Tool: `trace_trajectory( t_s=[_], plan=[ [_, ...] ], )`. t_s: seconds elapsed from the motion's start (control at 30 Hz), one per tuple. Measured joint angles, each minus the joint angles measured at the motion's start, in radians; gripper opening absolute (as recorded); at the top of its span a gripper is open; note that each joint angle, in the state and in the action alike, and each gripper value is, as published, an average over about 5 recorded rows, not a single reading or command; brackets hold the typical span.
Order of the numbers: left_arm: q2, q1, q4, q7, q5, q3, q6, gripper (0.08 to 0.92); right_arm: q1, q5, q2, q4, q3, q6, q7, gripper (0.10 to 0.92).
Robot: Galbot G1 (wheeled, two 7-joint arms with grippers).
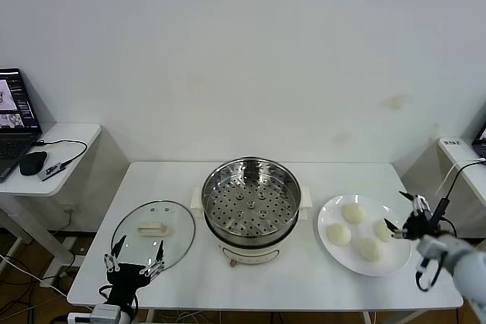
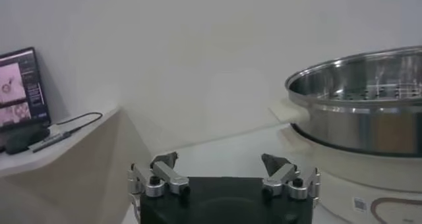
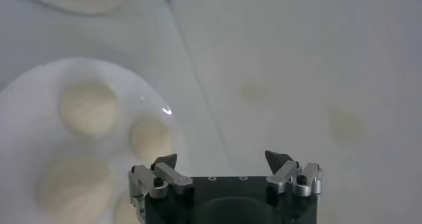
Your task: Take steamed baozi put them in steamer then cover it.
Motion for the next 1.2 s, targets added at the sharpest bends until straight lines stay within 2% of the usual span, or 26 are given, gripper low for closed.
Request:
trace_trajectory(
  t_s=[0.23,0.47,0.8,1.2],
  plan=[
    [-0.007,0.004,-0.006,0.007,0.02,-0.012,0.004,0.823,0.331,0.026,-0.128,-0.149,-0.314,0.0,-0.168,0.823],
    [-0.013,0.011,-0.016,0.013,0.025,-0.031,0.007,0.823,0.686,0.072,-0.164,-0.304,-0.684,0.019,-0.323,0.823],
    [-0.013,0.013,-0.025,0.019,0.029,-0.053,0.01,0.823,1.013,0.083,-0.104,-0.503,-1.047,0.054,-0.457,0.823],
    [-0.006,0.004,-0.018,0.026,0.031,-0.068,0.011,0.823,1.135,0.063,0.009,-0.675,-1.212,0.067,-0.493,0.823]
  ],
)
